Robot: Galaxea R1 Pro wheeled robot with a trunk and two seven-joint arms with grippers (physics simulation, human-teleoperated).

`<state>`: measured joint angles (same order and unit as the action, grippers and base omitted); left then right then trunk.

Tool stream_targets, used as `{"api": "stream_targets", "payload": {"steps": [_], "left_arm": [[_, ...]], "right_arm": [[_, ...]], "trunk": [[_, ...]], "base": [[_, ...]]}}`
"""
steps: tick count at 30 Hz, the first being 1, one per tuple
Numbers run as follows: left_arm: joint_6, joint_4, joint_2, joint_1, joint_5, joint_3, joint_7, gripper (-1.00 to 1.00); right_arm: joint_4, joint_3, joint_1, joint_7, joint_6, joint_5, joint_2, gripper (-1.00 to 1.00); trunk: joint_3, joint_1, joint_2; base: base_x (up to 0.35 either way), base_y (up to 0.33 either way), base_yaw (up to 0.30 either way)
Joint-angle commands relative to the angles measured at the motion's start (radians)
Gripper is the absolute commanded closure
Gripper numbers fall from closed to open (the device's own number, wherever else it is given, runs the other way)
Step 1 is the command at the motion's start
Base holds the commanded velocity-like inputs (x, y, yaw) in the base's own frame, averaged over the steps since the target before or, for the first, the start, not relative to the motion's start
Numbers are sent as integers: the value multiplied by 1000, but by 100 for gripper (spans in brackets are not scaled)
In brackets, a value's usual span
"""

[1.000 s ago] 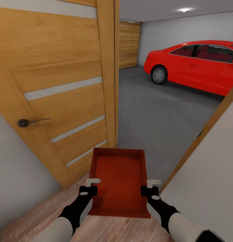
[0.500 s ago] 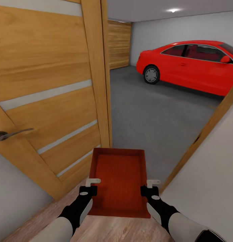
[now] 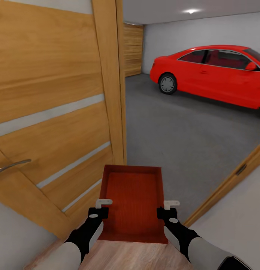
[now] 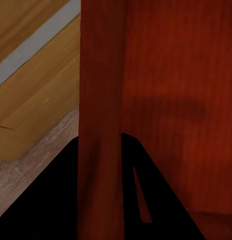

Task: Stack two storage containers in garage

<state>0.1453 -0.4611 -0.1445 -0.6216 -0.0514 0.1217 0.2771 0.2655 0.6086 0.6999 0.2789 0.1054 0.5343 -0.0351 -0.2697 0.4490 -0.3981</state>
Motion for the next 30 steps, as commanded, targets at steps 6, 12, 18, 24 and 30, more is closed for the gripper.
{"api": "stream_targets", "payload": {"steps": [6, 12, 18, 24, 30], "left_arm": [[59, 3, 2, 0, -31, 21, 11, 100], [59, 3, 2, 0, -31, 21, 11, 100], [59, 3, 2, 0, -31, 21, 11, 100], [61, 4, 2, 0, -31, 21, 11, 100], [67, 4, 2, 0, -31, 21, 11, 100]], "right_arm": [[1, -16, 3, 22, 8, -11, 6, 100], [1, -16, 3, 22, 8, -11, 6, 100], [1, -16, 3, 22, 8, -11, 6, 100], [1, -16, 3, 22, 8, -11, 6, 100], [1, -16, 3, 22, 8, -11, 6, 100]], "trunk": [[-2, 1, -2], [-2, 1, -2], [-2, 1, -2], [-2, 1, -2], [-2, 1, -2]], "base": [[232, 13, -261], [219, 1, -269], [217, 0, -151], [230, 38, -9], [280, 199, 0]]}}
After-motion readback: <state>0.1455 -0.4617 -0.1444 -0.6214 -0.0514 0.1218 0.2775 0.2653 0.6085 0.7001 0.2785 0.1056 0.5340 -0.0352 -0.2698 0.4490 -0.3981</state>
